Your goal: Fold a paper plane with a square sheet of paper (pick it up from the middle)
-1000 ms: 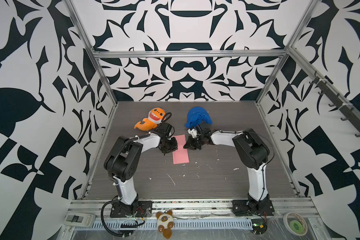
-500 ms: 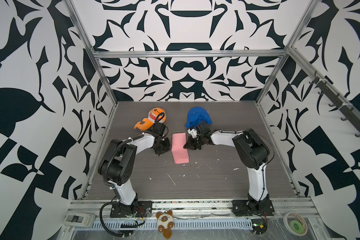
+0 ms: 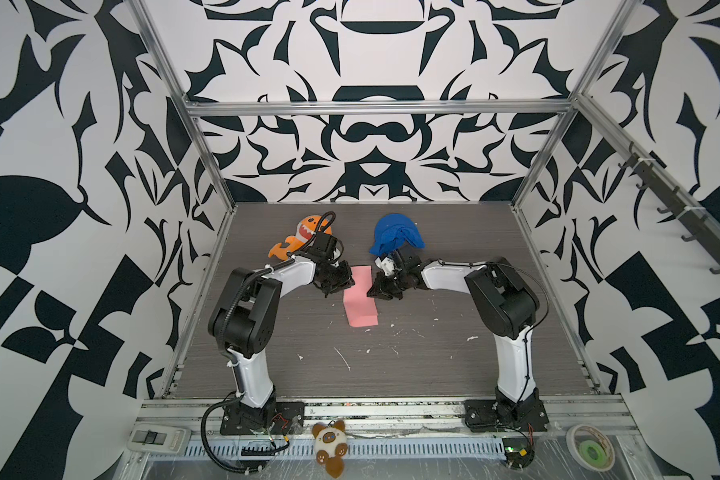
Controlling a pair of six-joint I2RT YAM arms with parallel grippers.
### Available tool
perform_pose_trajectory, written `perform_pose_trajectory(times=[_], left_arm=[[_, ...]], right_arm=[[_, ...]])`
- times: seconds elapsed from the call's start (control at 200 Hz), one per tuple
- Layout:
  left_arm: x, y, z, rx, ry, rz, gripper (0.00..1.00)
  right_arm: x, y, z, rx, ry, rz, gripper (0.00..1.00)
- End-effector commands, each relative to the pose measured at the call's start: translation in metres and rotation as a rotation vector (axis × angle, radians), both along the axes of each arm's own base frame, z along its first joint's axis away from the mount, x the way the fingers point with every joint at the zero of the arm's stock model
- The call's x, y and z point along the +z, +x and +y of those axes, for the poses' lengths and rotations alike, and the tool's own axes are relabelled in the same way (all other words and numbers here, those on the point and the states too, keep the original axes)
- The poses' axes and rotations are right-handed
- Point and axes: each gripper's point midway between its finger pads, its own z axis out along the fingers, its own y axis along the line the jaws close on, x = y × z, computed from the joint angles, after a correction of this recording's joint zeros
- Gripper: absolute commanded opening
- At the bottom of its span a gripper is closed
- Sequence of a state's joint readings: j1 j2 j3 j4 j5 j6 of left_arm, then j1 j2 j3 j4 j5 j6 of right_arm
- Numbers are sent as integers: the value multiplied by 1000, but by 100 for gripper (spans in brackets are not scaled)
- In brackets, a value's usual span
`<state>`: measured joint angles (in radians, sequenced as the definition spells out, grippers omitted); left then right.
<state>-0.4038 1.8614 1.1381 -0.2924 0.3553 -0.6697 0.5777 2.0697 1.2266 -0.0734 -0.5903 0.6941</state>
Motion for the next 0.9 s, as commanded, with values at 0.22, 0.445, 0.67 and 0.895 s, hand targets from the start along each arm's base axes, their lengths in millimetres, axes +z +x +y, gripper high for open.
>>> perform_pose_trajectory(times=[0.22, 0.445, 0.67, 0.895], left_arm=[[-26, 8, 25, 2, 94, 31, 18], [-48, 4, 61, 63, 155, 106, 17], [-19, 11, 69, 95, 117, 62, 18], [30, -12, 38, 119, -53, 8, 18]], right_arm=[[-66, -32, -44, -39, -246, 136, 9], [-69, -34, -46, -44, -249, 136, 9], [-69, -35, -46, -50, -244, 137, 9], [-71, -36, -47, -50, -247, 141, 9]])
